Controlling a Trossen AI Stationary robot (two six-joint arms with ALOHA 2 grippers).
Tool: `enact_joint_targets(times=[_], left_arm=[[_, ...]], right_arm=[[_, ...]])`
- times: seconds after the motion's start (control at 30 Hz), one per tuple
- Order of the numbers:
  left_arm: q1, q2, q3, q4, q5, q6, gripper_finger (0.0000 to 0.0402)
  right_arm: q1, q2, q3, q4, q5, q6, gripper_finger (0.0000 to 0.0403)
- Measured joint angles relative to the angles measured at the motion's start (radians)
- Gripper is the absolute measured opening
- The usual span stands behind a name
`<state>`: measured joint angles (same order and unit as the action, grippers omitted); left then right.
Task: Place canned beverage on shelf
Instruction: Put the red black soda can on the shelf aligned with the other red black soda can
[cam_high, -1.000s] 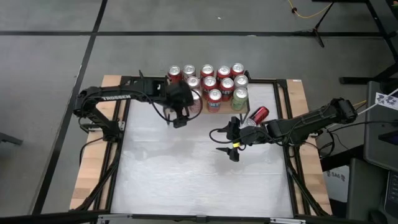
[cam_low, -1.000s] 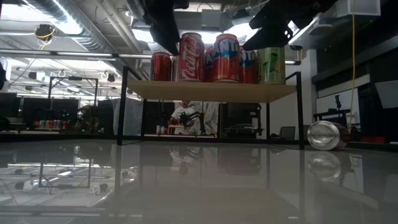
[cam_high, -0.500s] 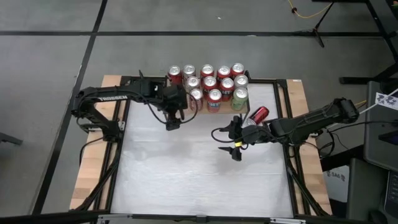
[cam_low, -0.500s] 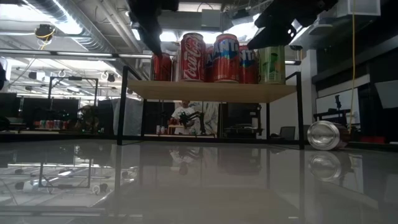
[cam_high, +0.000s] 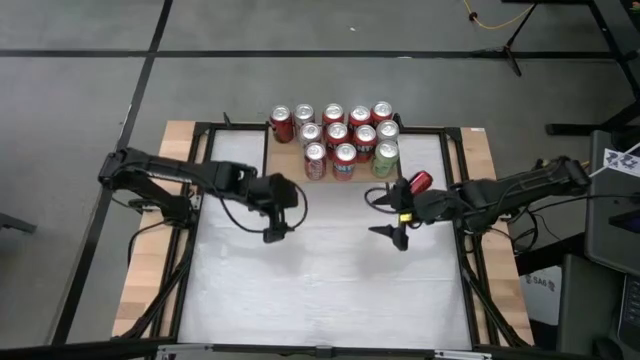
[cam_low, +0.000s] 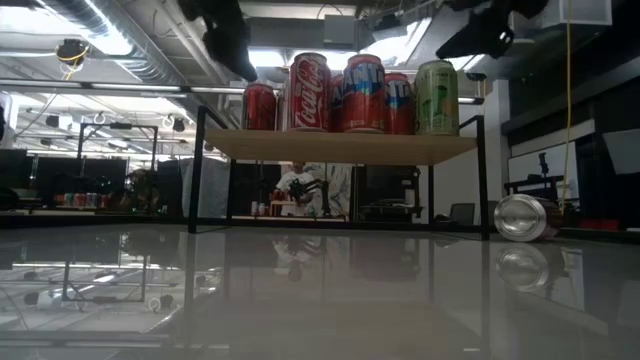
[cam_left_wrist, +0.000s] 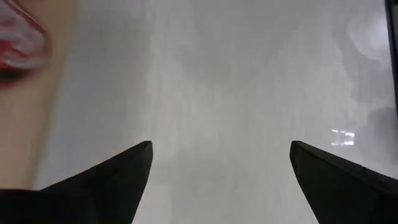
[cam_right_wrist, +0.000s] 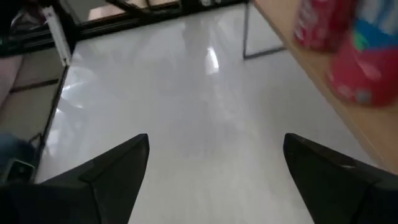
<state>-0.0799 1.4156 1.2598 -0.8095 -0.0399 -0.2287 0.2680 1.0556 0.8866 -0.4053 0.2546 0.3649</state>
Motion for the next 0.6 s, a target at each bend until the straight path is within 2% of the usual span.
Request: enact_joint_targets(times=[0.3, 0.47, 0.6], left_arm=[[-0.088, 0.001, -0.193, 0.217, -0.003, -0.064, 0.0370], [-0.121, 0.001, -0.236, 0.335, -0.004, -0.079, 0.0370], [-0.142, 0.001, -0.243, 0.377, -0.004, -0.079, 0.0370]], right_arm=[[0.000, -0.134, -0.001, -0.293, 0.004, 0.491, 0.0360], [0.000, -0.207, -0.001, -0.459, 0.007, 0.808, 0.0360], [0.000, -0.256, -0.001, -0.576, 0.047, 0.984, 0.0360]])
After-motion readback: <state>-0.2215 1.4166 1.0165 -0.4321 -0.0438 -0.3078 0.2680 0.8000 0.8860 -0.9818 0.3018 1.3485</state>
